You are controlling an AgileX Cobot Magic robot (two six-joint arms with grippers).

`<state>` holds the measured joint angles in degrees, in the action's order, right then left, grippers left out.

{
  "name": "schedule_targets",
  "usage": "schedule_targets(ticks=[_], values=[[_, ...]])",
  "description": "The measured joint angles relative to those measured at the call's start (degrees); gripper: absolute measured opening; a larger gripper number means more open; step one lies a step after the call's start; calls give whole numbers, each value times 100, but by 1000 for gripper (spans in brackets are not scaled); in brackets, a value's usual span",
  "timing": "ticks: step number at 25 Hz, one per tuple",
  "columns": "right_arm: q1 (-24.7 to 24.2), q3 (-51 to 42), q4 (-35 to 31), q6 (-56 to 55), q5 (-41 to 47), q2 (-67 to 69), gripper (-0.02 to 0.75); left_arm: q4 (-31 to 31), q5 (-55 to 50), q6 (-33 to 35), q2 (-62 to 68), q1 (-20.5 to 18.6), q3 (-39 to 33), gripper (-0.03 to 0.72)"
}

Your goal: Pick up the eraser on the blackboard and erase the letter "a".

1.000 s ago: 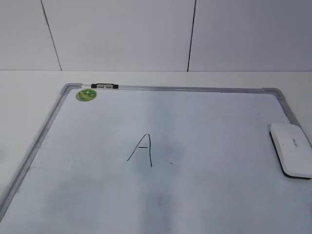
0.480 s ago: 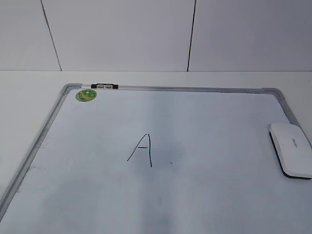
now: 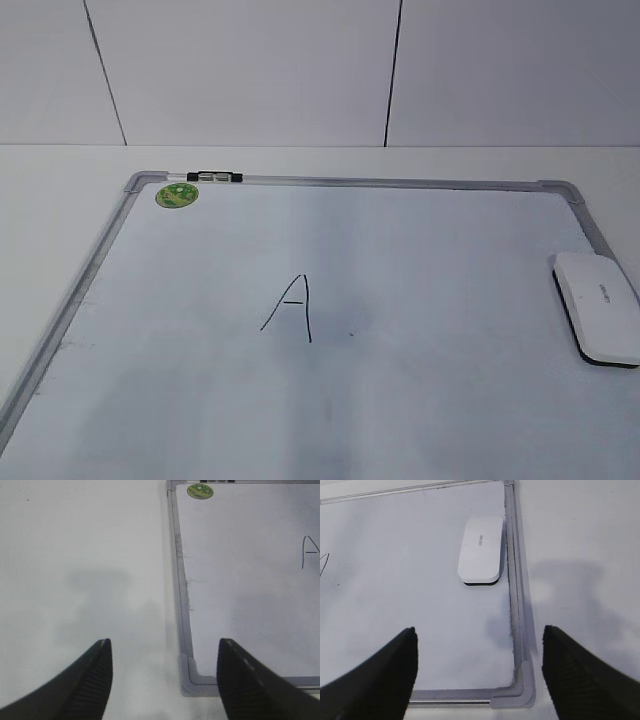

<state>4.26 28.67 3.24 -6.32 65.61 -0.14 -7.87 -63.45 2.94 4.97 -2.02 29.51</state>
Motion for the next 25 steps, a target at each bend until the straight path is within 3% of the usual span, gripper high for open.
schedule_targets(ticks=[11, 25], values=[[-638, 0, 0, 0, 0, 0, 592, 0, 0, 0, 0, -376, 0, 486], [-656, 0, 0, 0, 0, 0, 592, -3, 0, 0, 0, -419, 0, 486]])
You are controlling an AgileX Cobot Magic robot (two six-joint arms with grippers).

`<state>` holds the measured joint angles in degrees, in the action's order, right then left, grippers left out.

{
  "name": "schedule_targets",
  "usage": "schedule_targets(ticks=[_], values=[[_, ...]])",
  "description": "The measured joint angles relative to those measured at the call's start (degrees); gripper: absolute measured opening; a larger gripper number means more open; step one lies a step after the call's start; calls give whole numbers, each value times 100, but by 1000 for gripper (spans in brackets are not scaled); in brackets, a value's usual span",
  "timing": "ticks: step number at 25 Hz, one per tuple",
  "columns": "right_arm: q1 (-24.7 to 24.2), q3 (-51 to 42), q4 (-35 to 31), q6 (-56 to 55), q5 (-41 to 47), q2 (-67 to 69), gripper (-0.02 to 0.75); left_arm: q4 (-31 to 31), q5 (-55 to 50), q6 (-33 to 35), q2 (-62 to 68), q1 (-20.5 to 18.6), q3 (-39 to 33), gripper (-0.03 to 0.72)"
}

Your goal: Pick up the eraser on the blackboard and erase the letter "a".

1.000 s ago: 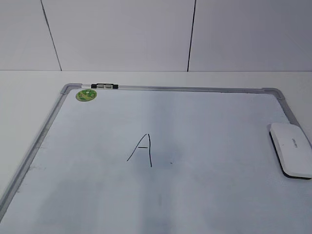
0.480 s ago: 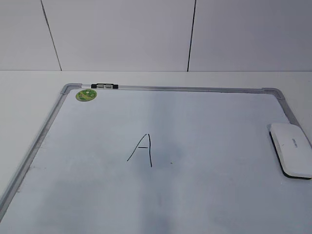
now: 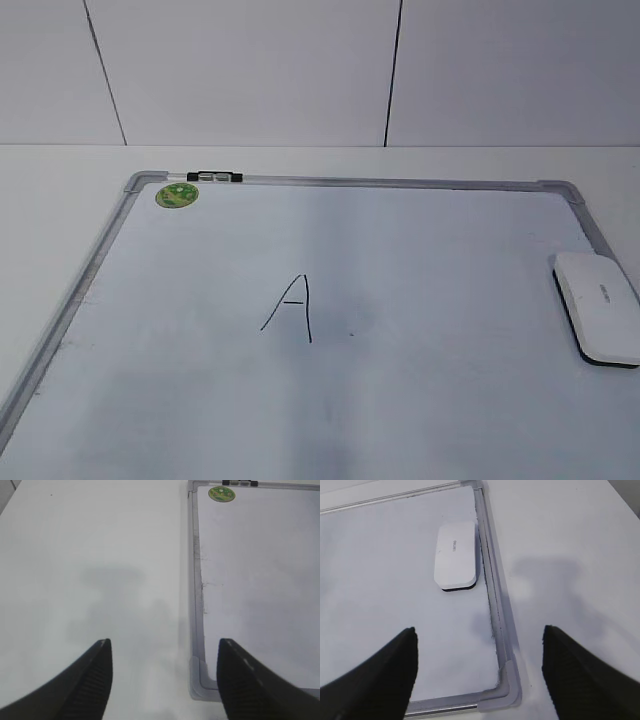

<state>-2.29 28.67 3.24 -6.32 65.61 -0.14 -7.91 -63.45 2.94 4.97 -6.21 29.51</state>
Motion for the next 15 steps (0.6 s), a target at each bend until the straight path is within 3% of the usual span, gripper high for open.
schedule_targets(ticks=[15], values=[[0, 0, 0, 0, 0, 0, 592, -9, 0, 0, 0, 0, 0, 485]])
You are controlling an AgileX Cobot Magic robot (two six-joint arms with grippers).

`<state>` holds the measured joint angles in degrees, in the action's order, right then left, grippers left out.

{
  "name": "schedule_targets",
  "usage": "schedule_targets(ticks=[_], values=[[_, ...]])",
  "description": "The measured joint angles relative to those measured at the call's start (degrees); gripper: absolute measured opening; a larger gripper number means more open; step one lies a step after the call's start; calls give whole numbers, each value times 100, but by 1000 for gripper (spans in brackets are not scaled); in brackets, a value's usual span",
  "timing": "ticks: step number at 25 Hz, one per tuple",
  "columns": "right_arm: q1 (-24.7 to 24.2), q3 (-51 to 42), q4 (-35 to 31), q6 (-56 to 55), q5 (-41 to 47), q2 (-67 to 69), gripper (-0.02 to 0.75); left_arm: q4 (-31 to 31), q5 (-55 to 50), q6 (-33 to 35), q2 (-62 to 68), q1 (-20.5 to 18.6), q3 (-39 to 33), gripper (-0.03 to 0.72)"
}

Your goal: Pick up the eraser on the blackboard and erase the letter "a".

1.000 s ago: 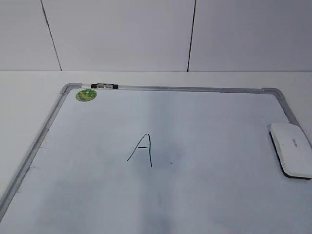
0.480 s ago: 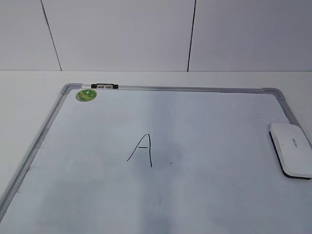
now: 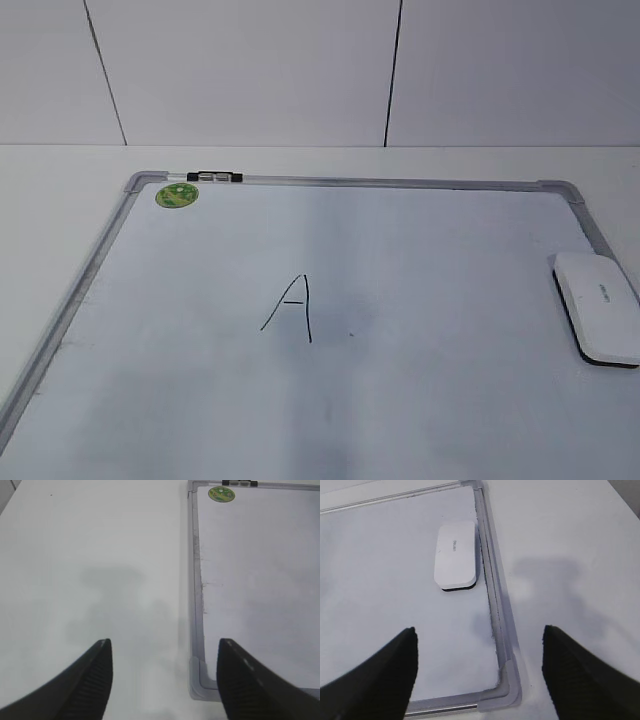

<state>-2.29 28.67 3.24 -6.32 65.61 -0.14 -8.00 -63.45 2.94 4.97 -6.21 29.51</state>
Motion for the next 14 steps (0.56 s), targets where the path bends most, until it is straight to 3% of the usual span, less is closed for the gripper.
schedule_targets(ticks=[14], values=[[0, 0, 0, 0, 0, 0, 592, 0, 0, 0, 0, 0, 0, 468]])
